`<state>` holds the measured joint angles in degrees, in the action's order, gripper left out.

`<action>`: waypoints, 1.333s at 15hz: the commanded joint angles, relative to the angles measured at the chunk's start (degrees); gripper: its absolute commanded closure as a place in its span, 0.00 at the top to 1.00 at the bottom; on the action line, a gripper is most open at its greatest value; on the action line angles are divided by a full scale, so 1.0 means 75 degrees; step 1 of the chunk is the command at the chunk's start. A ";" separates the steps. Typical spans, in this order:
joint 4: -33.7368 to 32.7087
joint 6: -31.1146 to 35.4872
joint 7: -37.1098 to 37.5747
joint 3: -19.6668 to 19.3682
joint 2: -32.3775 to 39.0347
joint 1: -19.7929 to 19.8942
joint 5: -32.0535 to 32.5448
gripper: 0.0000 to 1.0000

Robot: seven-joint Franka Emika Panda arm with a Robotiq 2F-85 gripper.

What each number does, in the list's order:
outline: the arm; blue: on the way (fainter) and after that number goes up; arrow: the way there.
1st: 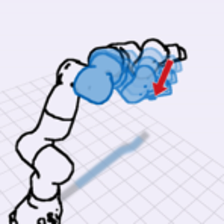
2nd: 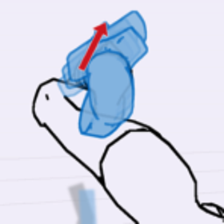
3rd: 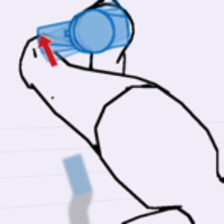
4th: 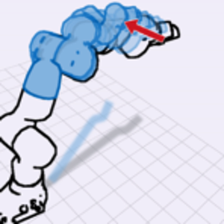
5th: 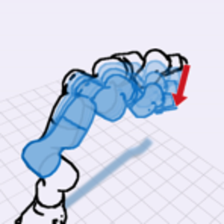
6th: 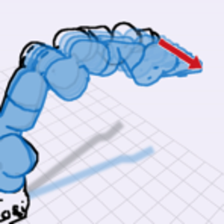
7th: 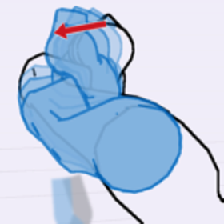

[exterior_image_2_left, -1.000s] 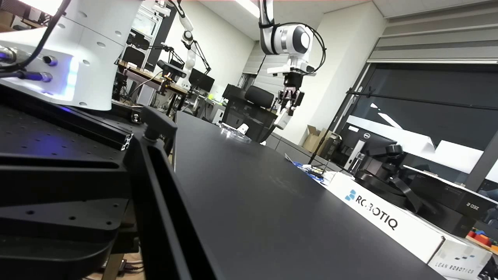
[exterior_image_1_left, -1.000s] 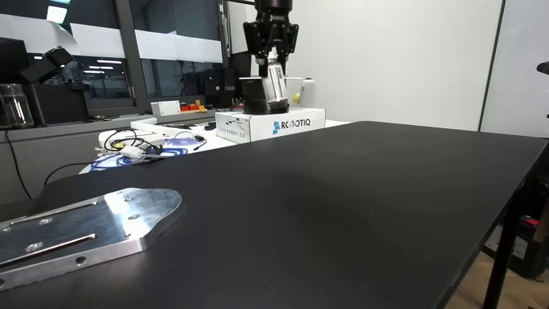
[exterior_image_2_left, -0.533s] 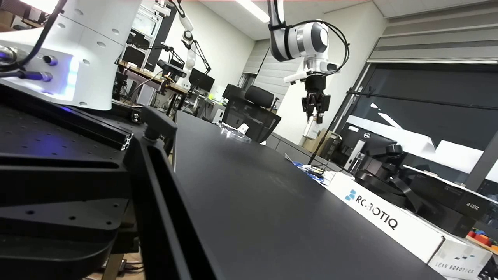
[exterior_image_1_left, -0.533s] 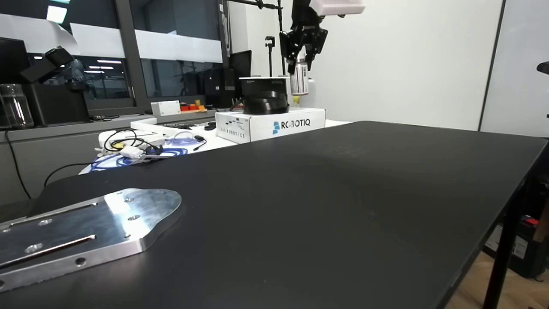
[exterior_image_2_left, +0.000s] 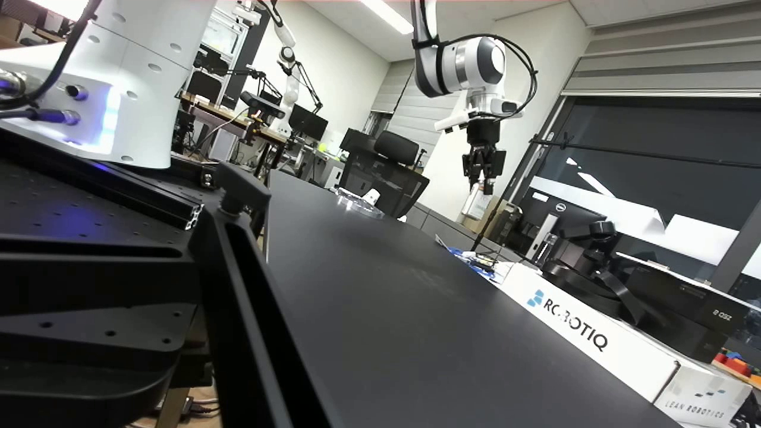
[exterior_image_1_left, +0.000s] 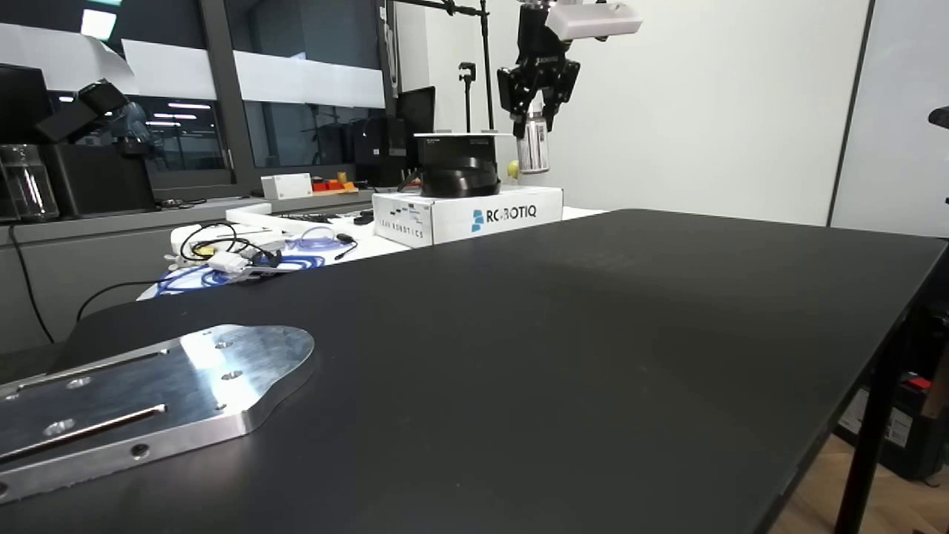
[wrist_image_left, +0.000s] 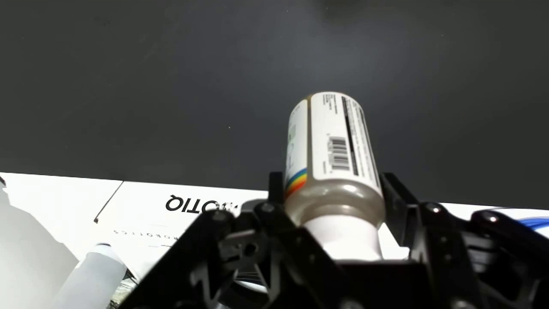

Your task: Put the bottle at the middle front edge of the table

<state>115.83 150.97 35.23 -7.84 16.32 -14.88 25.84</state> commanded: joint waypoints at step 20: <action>-0.4453 0.0656 0.1054 -0.1198 0.4387 0.0148 -0.1579 0.31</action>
<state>88.00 156.03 40.80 -15.36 44.49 -12.85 16.33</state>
